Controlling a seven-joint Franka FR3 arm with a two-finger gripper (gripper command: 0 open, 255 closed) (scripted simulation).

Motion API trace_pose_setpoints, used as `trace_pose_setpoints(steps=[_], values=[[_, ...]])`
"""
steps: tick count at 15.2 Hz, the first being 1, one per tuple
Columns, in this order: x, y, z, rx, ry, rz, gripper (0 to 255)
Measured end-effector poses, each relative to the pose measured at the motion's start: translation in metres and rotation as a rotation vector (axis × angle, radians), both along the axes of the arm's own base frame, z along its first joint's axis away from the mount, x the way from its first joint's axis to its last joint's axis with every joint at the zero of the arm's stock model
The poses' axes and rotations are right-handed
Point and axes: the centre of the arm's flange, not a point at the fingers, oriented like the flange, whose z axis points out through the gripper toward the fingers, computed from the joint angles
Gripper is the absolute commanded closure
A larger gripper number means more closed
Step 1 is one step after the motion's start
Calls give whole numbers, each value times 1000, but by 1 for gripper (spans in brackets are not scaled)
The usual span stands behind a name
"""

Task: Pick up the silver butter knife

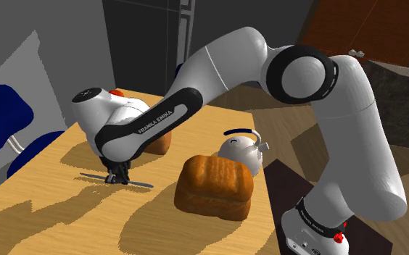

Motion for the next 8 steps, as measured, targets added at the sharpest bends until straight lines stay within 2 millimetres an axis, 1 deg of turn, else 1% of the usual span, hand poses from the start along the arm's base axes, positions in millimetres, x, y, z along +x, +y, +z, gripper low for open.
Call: trace_pose_setpoints(steps=[2,8], values=[[-1,0,8,0,0,0,255],[0,1,39,0,0,0,255]])
